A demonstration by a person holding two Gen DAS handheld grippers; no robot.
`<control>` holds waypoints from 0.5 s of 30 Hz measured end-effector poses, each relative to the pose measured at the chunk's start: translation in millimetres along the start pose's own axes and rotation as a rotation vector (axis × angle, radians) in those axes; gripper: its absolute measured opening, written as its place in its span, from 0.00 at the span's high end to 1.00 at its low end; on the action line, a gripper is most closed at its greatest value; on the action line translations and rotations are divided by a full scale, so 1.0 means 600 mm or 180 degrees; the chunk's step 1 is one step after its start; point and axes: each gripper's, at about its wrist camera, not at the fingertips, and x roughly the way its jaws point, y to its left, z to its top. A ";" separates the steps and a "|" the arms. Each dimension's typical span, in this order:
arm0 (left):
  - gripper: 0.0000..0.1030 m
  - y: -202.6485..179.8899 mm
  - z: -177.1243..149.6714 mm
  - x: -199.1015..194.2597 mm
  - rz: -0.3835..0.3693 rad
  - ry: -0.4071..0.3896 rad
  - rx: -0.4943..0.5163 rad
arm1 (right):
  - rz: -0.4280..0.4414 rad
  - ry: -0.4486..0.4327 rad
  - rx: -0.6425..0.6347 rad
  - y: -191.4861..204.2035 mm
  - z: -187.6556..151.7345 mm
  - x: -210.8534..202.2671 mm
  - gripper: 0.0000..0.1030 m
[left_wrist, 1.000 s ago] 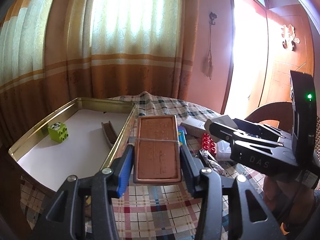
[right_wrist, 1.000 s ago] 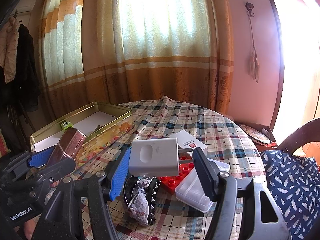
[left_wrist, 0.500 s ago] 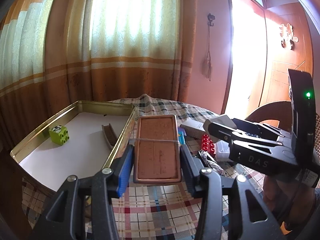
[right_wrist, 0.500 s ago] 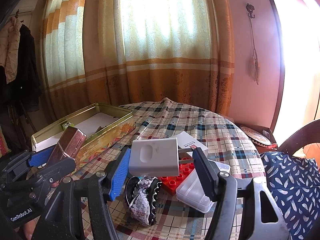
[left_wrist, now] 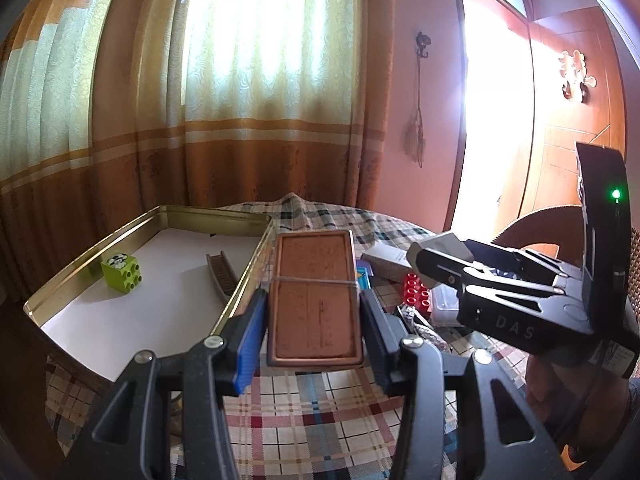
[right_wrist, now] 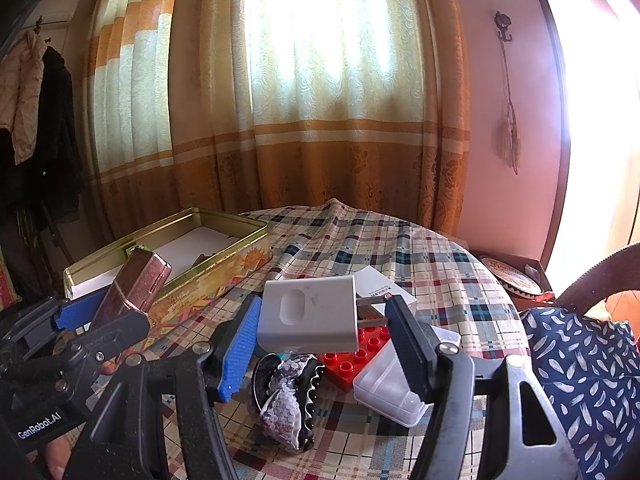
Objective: Organize rigid objects
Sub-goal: 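Lift the copper card case with the left tool while the right tool holds the white charger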
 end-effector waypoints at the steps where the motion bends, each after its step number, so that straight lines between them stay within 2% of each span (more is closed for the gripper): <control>1: 0.56 0.000 0.000 0.000 0.0001 0.0000 -0.0001 | 0.0001 0.0003 0.0000 0.001 0.000 -0.001 0.36; 15: 0.56 0.000 -0.001 -0.004 0.0008 -0.0035 0.0016 | 0.0014 -0.0044 -0.0031 0.005 0.001 -0.006 0.36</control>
